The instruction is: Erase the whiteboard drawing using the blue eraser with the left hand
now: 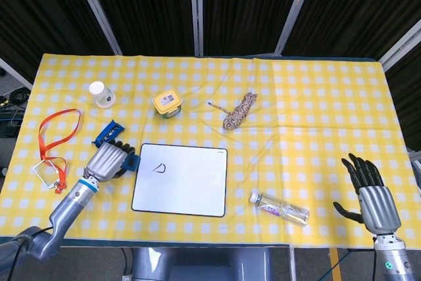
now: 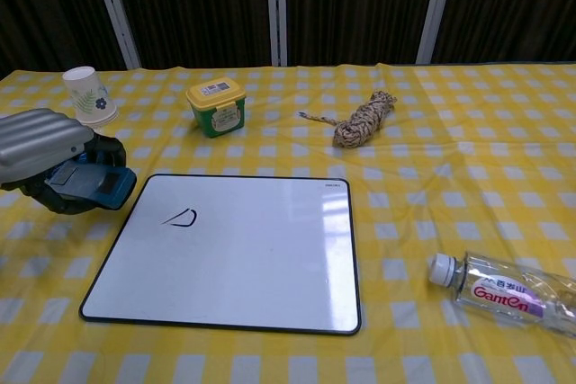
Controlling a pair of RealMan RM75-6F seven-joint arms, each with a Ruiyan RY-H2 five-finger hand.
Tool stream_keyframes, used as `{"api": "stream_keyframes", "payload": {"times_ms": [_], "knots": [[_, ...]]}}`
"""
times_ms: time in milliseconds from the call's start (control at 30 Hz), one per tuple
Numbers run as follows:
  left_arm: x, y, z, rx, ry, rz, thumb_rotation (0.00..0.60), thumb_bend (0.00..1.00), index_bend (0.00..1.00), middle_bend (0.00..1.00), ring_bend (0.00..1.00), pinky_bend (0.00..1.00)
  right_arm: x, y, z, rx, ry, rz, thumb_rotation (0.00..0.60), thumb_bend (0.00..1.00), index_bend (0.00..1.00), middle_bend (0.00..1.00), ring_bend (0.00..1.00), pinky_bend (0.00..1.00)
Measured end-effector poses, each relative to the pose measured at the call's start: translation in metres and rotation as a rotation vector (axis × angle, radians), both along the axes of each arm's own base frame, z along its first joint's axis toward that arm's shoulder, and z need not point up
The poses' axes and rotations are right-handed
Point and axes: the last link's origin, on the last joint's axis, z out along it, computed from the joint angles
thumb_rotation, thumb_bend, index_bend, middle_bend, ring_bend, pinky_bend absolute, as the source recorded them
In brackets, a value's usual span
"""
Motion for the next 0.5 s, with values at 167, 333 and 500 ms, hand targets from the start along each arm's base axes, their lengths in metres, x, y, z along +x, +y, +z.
{"api": "stream_keyframes", "payload": {"times_ms": [167, 333, 500], "knots": [[0.011, 0.0, 0.007, 0.041, -0.099, -0.061, 0.6, 0.63, 0.78, 0.58, 0.53, 0.49, 0.0, 0.0, 0.0, 0.0, 0.0, 0.002, 0.6, 0.07, 0.01, 0.0, 0.0, 0.0], [0.028, -0.004, 0.002, 0.036, -0.175, -0.109, 0.6, 0.63, 0.78, 0.59, 0.54, 0.5, 0.0, 0.0, 0.001, -0.002, -0.004, 0.001, 0.6, 0.07, 0.01, 0.0, 0.0, 0.0], [0.049, -0.011, -0.018, 0.002, -0.231, -0.146, 0.6, 0.63, 0.78, 0.59, 0.54, 0.5, 0.0, 0.0, 0.002, -0.002, -0.009, 0.0, 0.6, 0.07, 0.01, 0.0, 0.0, 0.0]]}}
